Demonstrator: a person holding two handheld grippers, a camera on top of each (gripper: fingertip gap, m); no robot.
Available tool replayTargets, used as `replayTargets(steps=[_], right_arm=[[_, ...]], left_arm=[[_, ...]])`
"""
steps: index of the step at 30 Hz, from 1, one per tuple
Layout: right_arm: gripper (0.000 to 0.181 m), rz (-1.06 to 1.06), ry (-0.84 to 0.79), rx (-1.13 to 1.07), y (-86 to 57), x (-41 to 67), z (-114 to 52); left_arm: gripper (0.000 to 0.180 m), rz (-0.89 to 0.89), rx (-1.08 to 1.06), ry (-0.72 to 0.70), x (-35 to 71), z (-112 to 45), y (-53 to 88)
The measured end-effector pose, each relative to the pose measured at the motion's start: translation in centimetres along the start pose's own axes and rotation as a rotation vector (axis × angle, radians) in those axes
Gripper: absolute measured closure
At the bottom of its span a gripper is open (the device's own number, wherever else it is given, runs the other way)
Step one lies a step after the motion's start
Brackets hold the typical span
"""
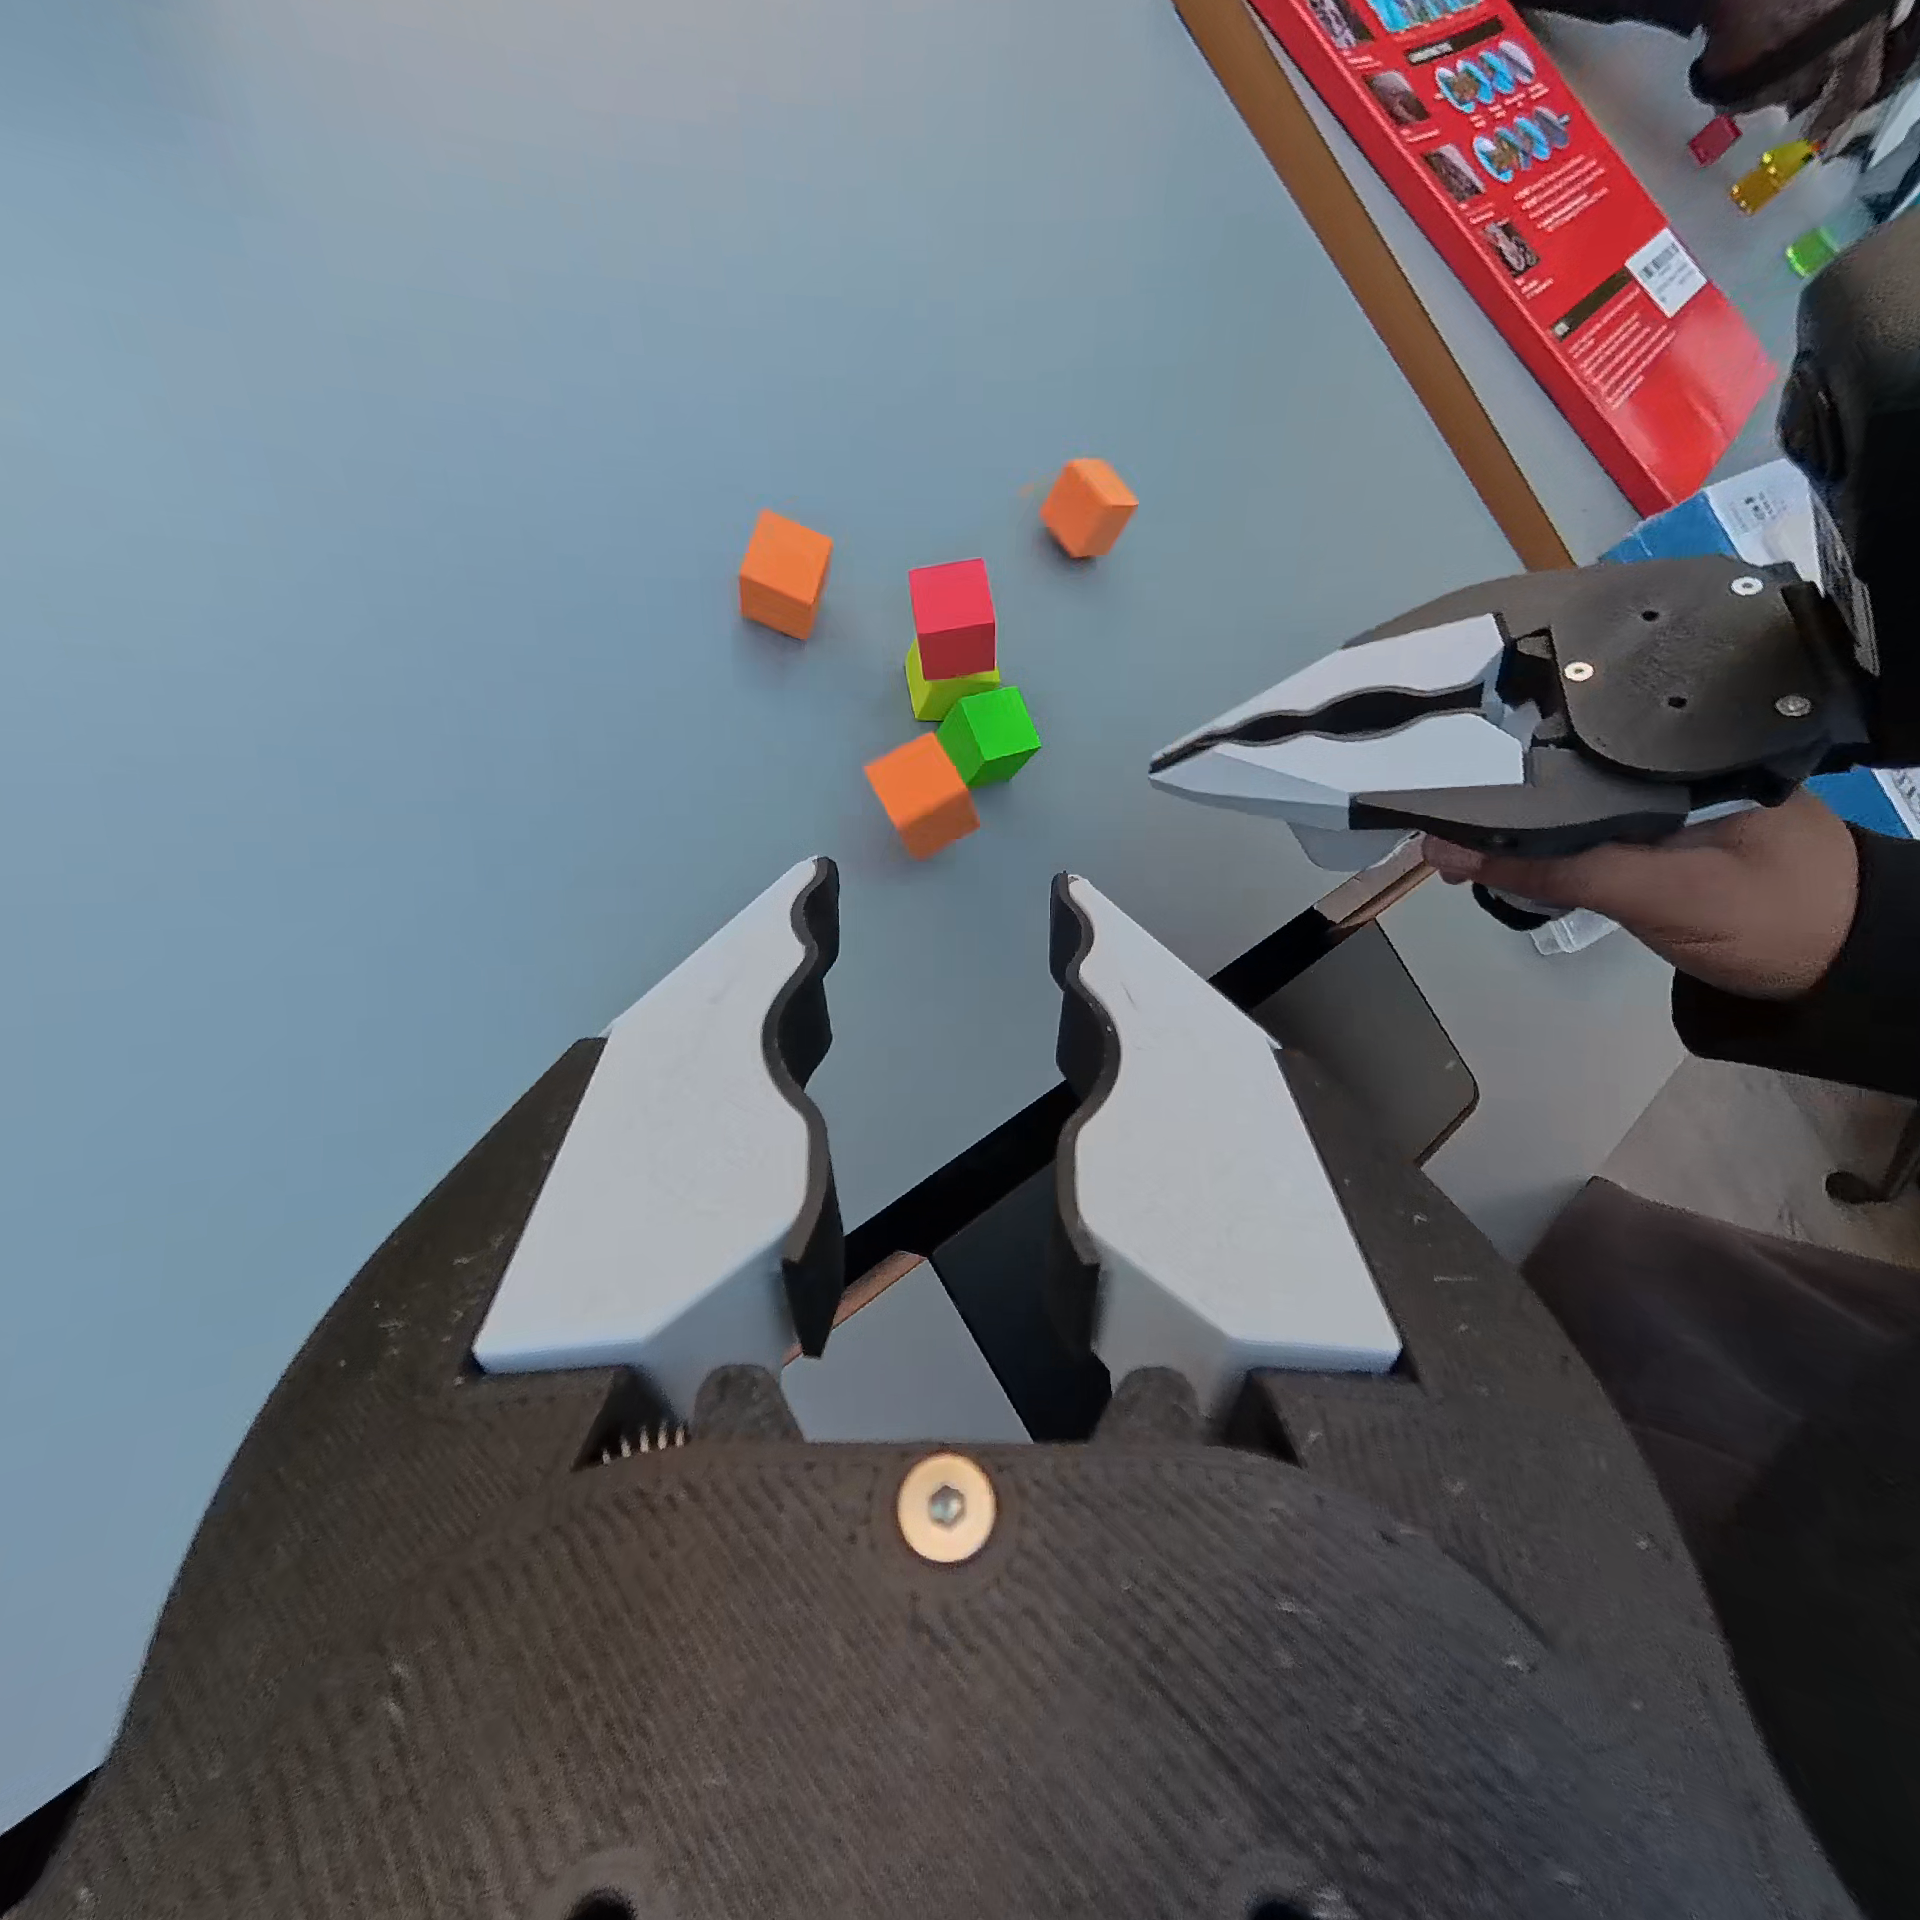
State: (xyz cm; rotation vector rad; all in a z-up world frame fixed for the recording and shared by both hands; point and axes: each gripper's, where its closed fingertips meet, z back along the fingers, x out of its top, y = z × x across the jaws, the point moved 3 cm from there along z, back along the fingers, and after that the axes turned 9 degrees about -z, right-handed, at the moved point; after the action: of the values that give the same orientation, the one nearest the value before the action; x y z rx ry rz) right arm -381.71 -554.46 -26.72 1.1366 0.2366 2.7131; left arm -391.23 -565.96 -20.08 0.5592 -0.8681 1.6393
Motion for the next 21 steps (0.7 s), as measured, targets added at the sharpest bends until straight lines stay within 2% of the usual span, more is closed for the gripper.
replayTargets(steps=[4,9,13,21], right_arm=[[0.181,-0.064,0.063,-0.003,-0.1,-3.4,1.9],[0.181,-0.171,0.067,-0.019,-0.7,-5.5,3.6],[0.181,-0.14,0.06,-0.022,-1.1,-4.5,3.3],[0.149,0.029,0.016,-0.056,-2.6,3.8,-2.1]], left_arm=[[0.142,0.019,-0.006,-0.005,0.0,-0.2,0.2],[0.142,0.049,-0.022,0.001,-0.4,-0.7,0.2],[0.142,0.06,-0.036,0.008,-0.5,-1.0,0.0],[0.142,0.041,-0.031,0.017,-0.6,-0.9,-0.5]])
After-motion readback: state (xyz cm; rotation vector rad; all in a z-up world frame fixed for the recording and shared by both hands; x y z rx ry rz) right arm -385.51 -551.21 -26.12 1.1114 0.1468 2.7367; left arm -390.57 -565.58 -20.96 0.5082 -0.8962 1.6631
